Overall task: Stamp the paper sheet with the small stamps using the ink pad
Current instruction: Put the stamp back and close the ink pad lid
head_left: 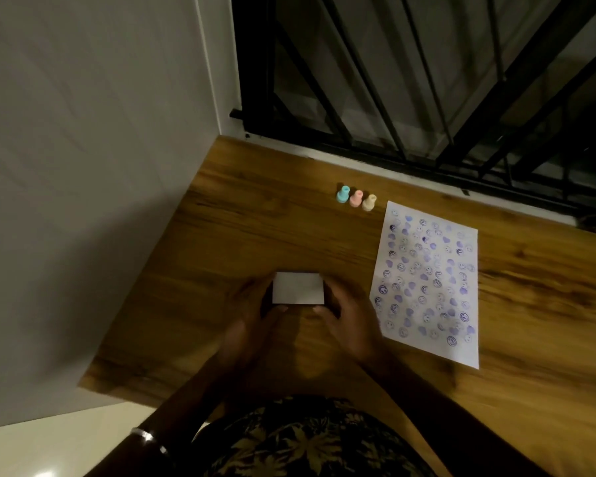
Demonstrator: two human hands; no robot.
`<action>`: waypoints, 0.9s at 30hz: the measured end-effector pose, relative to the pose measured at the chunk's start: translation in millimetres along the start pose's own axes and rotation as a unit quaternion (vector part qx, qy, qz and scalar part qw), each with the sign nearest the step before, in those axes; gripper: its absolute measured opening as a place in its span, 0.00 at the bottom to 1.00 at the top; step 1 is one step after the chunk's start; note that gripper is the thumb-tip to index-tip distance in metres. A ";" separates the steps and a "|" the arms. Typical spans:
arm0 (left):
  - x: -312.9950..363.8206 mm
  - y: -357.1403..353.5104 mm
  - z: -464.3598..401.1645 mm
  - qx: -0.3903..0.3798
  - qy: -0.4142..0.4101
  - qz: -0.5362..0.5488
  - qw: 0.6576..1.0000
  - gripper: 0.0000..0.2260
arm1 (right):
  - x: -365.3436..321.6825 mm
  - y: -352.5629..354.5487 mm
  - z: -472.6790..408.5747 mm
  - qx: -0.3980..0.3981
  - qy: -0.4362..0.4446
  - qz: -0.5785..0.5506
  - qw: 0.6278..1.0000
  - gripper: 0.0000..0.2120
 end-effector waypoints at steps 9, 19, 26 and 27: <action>-6.3 -7.1 -8.2 0.010 0.041 0.079 0.996 0.16 | -5.4 0.1 -8.8 0.012 -0.047 -0.036 0.998 0.19; 1.5 -2.2 -19.6 0.009 0.014 0.011 1.000 0.17 | -4.0 3.2 -16.8 0.001 -0.049 -0.046 0.998 0.18; 2.0 0.9 -13.7 0.044 -0.031 -0.040 0.998 0.15 | -3.7 3.1 -12.3 0.020 -0.008 0.007 1.000 0.17; 1.5 0.1 -14.0 0.046 -0.034 -0.047 0.997 0.15 | -4.6 3.9 -12.8 0.025 -0.005 0.008 1.000 0.17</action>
Point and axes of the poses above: each hand's wrist, its own z-axis away from the middle knuckle, its own y-axis out of the back of the hand, x = y × z, the point moved 6 cm from there along -z, towards the middle knuckle, and after that the axes turned 2 degrees about -z, right-handed, at the moved point
